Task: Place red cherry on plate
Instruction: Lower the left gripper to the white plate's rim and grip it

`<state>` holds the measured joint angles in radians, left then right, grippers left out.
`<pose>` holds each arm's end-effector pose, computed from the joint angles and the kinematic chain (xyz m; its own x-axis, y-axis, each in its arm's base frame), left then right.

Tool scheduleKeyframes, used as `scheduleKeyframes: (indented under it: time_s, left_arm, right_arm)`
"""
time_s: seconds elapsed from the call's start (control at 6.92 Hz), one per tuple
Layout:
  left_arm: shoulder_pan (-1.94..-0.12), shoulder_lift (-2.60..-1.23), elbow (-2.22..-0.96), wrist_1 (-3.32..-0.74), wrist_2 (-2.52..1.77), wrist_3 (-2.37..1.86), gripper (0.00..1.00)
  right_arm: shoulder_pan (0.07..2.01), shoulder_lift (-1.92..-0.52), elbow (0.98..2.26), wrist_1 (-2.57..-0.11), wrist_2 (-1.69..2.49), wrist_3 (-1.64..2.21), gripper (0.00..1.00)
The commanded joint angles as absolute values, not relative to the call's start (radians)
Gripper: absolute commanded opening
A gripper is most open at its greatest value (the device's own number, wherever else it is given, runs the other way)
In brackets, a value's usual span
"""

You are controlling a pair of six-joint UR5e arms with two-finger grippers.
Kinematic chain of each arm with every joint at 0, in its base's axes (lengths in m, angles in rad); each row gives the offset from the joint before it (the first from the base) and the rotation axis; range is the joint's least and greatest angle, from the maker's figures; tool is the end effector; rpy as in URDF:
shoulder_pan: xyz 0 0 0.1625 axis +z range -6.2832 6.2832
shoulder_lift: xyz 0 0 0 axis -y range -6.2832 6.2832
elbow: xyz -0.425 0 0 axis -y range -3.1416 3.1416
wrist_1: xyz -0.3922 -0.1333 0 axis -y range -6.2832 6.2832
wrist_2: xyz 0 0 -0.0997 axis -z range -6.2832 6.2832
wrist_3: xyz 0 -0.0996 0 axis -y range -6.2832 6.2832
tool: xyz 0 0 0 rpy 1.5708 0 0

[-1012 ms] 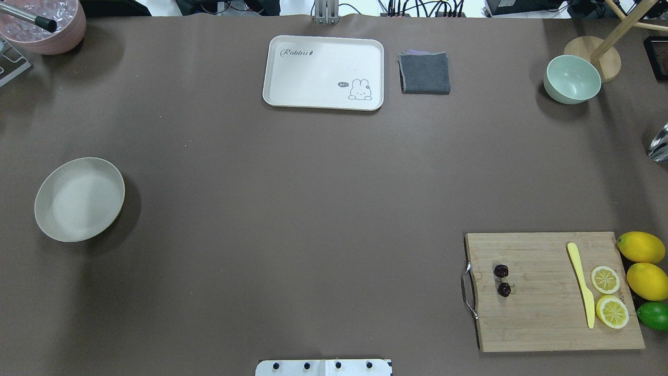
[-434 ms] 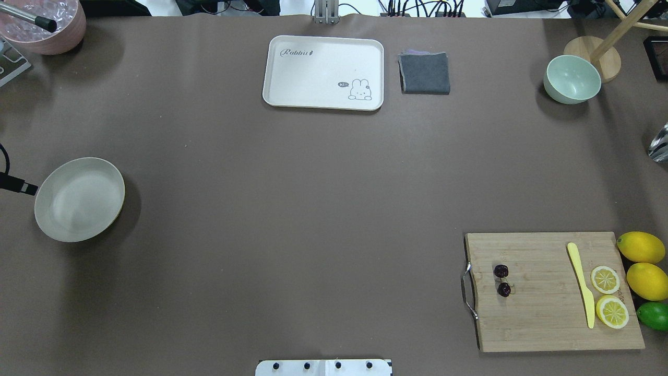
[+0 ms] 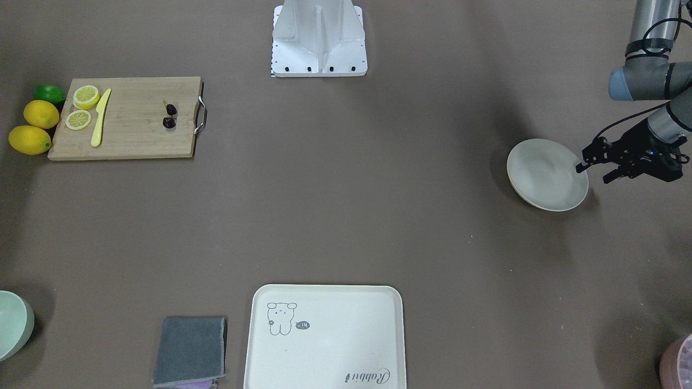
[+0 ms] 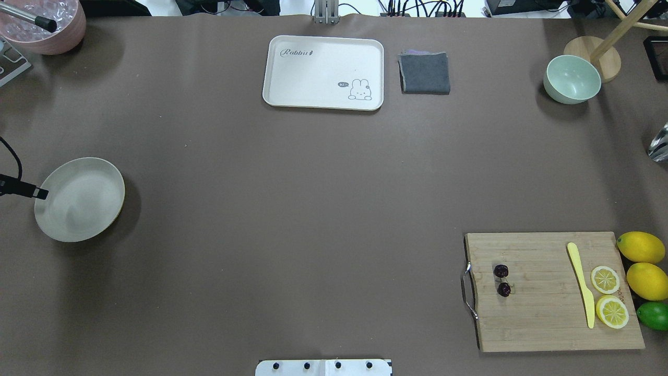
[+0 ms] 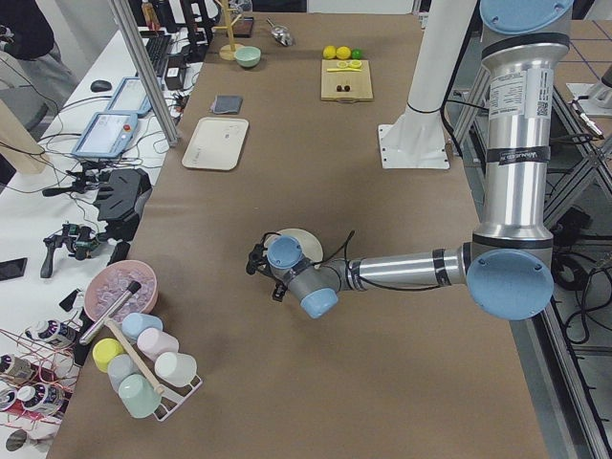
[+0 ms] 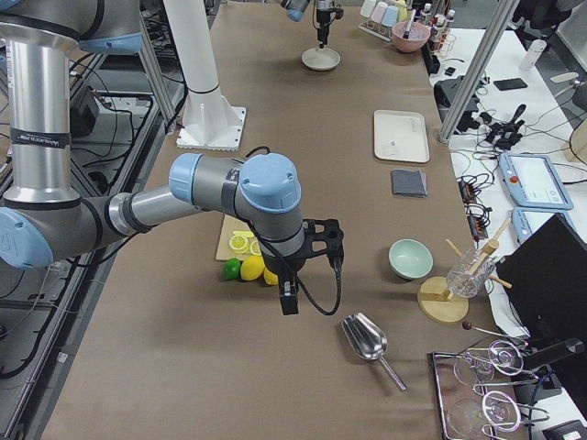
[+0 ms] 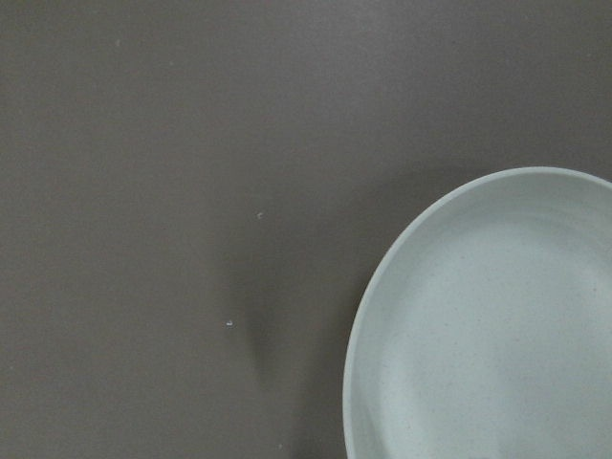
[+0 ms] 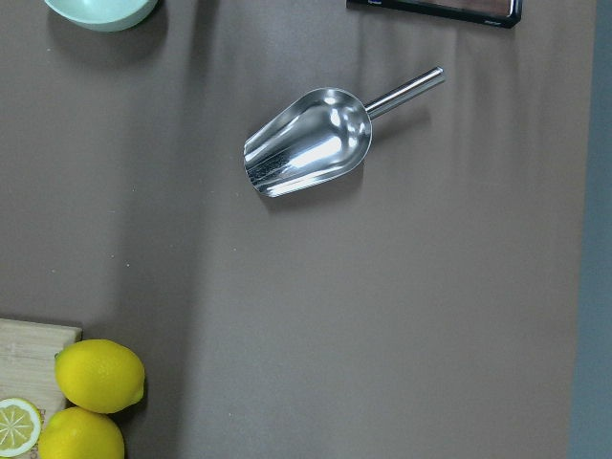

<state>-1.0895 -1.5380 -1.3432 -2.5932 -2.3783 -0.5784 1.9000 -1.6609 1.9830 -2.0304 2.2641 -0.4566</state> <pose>0.1700 -0.4580 0.6692 0.5028 0.2876 -0.8151 -0.0717 0.9536 0.2923 0.2024 -0.3769 0.5512 0.7690 -0.1157 0.6286 0.0210 0.9875 0.1561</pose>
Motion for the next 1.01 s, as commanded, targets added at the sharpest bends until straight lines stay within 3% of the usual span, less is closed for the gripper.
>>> scheduleKeyframes:
  time_s: [0.0, 0.14, 0.43, 0.58, 0.87]
  left_arm:
    - [-1.086, -1.537, -1.313, -2.631, -2.376, -0.58, 0.66]
    - [-1.086, -1.537, -1.309, -2.641, -2.378, -0.581, 0.54]
    - [-1.071, -1.537, -1.302, -2.657, -2.376, -0.595, 0.49]
    - [-1.045, -1.537, -1.302, -2.705, -2.358, -0.664, 0.38]
    - [-1.012, -1.536, -1.302, -2.753, -2.35, -0.733, 0.0]
  right_arm:
    - [1.901, -1.666, 1.993, -2.031, 2.264, -0.457, 1.0]
    - [1.901, -1.675, 1.997, -2.031, 2.266, -0.457, 1.0]
    - [1.901, -1.693, 2.023, -2.033, 2.264, -0.456, 1.0]
    - [1.901, -1.701, 2.035, -2.033, 2.264, -0.456, 1.0]
    - [1.902, -1.707, 2.043, -2.033, 2.264, -0.456, 1.0]
